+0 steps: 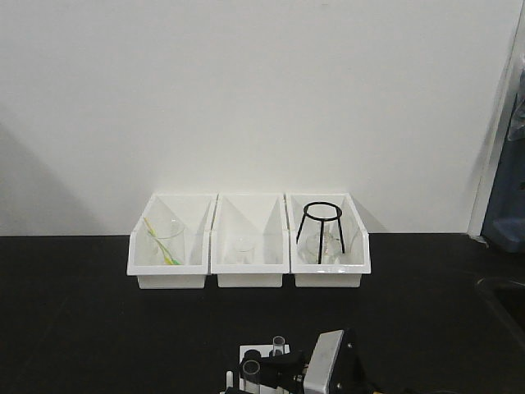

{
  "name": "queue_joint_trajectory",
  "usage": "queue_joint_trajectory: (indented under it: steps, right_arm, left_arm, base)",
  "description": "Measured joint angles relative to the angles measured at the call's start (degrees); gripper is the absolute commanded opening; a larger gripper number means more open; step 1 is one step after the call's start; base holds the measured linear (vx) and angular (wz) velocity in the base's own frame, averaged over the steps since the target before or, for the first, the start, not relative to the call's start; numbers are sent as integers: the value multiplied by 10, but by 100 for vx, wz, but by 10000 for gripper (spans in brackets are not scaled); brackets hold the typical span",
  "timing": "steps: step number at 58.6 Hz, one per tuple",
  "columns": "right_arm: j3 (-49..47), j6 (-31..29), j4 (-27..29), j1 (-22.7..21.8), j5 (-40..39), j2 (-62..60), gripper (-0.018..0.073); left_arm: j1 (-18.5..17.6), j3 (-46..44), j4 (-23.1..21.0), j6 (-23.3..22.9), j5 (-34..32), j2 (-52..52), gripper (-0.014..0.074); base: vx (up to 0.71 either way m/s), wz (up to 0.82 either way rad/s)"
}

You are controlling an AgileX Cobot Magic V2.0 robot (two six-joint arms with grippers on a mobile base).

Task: Flip and reinsert test tube from rack
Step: 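Lower the flipped test tube into a hole of the rack, then open the right gripper and raise it away from the tube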

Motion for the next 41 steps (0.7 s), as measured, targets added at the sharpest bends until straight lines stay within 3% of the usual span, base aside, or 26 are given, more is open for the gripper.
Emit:
queue_joint_trajectory:
  steps: [21,27,37,41]
  right_arm:
    - [0,31,63,0,3,-69,370]
    - [0,62,72,0,41,-137,261]
    - [1,134,50,0,180,-269,-19]
    - [7,171,32,0,242,-331,-16]
  left_arm:
    - [0,0,0,0,0,0,-6]
    - [0,0,0,0,0,0,-6]
    - [0,0,0,0,0,0,-6]
    - [0,0,0,0,0,0,-6]
  base:
    - [0,0]
    - [0,0]
    - [0,0]
    - [0,0]
